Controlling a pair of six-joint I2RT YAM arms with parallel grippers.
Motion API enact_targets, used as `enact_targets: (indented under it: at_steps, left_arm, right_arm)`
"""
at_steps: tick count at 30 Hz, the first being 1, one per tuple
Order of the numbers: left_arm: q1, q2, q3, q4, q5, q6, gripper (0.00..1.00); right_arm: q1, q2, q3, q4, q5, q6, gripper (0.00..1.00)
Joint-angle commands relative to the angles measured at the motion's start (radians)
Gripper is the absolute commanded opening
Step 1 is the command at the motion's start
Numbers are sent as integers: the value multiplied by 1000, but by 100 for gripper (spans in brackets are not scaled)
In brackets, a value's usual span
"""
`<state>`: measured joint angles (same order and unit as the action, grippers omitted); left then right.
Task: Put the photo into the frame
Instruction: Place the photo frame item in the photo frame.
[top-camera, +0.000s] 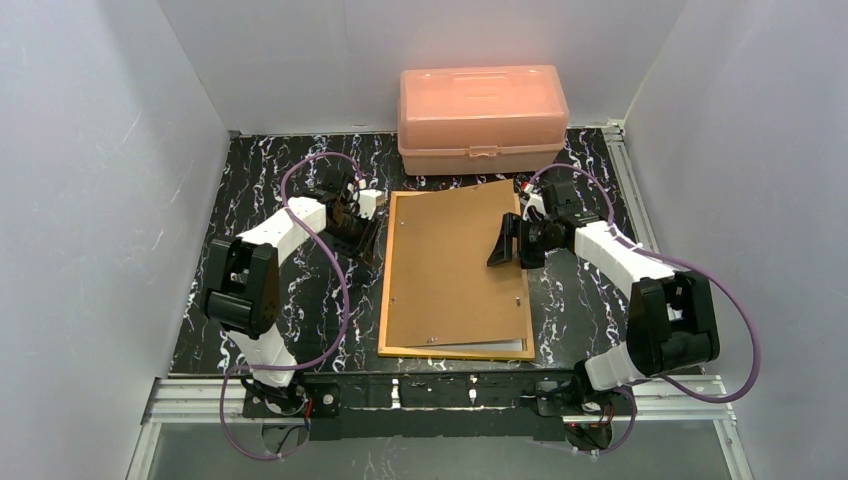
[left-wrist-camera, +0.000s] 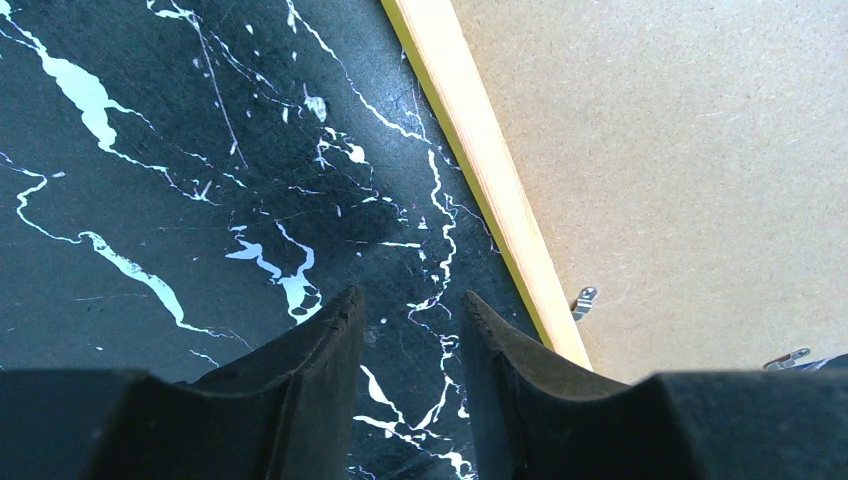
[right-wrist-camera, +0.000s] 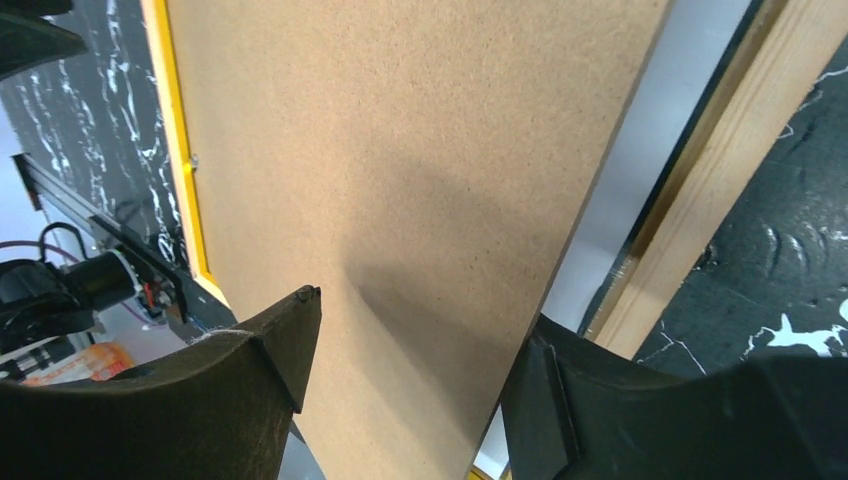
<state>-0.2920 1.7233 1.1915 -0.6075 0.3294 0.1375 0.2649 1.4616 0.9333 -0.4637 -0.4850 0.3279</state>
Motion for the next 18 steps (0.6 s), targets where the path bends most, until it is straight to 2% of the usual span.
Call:
enact_targets:
  at_steps: [1, 18]
  left_arm:
    - [-4, -29, 10, -31, 15, 7, 38]
    - [-4, -33, 4, -38, 20, 4, 38]
  right_arm:
    - [18, 2, 50, -35, 58, -41, 71]
    - [37, 37, 74, -96, 221, -56, 77]
